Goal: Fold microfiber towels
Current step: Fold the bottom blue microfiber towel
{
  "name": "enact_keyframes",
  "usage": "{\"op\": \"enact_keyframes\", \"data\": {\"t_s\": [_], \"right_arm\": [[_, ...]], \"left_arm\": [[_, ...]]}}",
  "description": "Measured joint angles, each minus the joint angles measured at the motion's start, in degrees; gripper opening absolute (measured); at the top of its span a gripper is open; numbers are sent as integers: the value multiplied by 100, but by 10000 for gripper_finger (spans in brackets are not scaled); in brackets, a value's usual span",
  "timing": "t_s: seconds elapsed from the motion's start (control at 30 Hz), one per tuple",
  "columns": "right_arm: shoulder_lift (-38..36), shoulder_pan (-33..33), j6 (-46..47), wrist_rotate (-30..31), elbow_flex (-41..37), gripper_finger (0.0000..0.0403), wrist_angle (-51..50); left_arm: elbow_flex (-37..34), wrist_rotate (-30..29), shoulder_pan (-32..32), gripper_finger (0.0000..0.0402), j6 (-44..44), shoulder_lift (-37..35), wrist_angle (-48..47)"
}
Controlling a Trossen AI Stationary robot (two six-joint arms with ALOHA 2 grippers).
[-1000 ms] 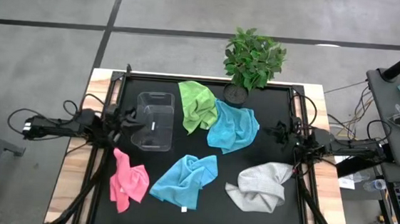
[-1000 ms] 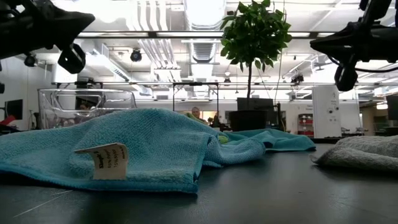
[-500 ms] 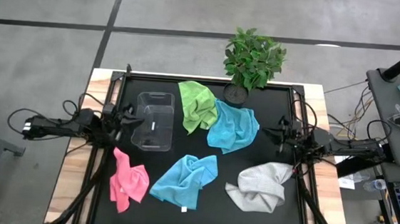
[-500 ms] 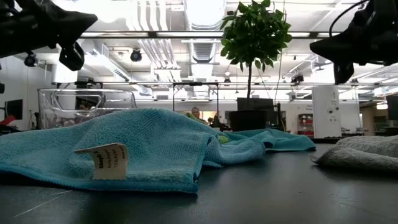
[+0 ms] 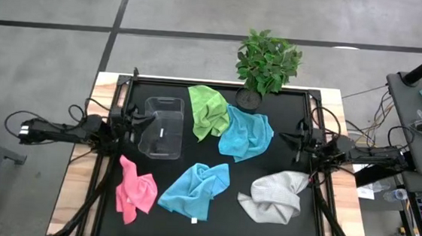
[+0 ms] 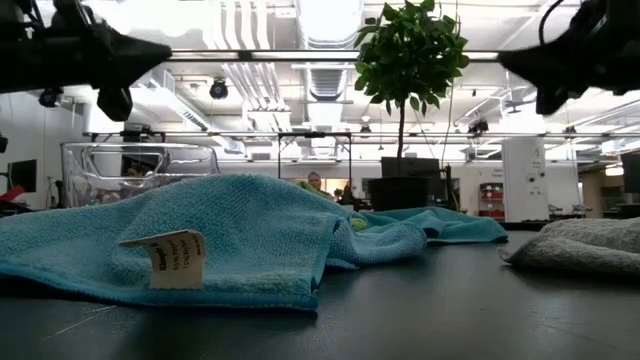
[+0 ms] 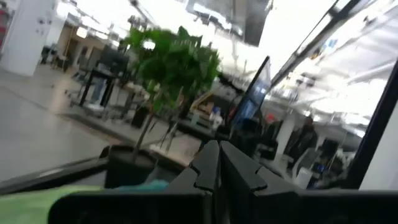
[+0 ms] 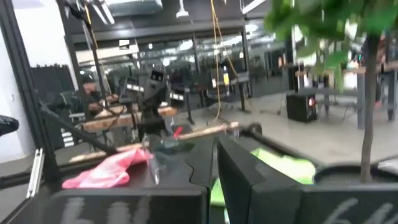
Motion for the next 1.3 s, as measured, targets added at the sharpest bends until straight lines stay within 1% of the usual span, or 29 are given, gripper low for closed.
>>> {"op": "enact_keyframes", "data": {"t_s": [0.1,0.2,0.33,0.53,0.63,0.8,1.07,1.13,1.3], "right_arm": [[111,0,-311,-26,243,18,14],[302,0,-700,-133,520,18,2],[741,0,-909,-166,920,18,14],[1722,0,-1111,-725,1532,18,16],[2289,40,-1244,-774,1833,18,-2],[3244,231,-1450,-774,2288,18,6],[4688,870,-1300,-752,2892,18,-105],[4987,1034,-1194,-713,3126,18,99],[5872,1380,-851,-708,3567,18,-53]], "left_arm": [[43,9,-2,0,94,480,672],[317,118,-6,0,185,972,922],[706,128,-4,0,188,1497,1009],[1237,229,-4,0,157,2274,1013],[1405,447,-6,0,157,2687,1130],[1578,457,1,0,217,3344,1360],[1659,457,1,0,1295,4192,2383],[1659,457,1,0,1522,4309,2663],[1652,432,1,0,2142,4570,3019]]}}
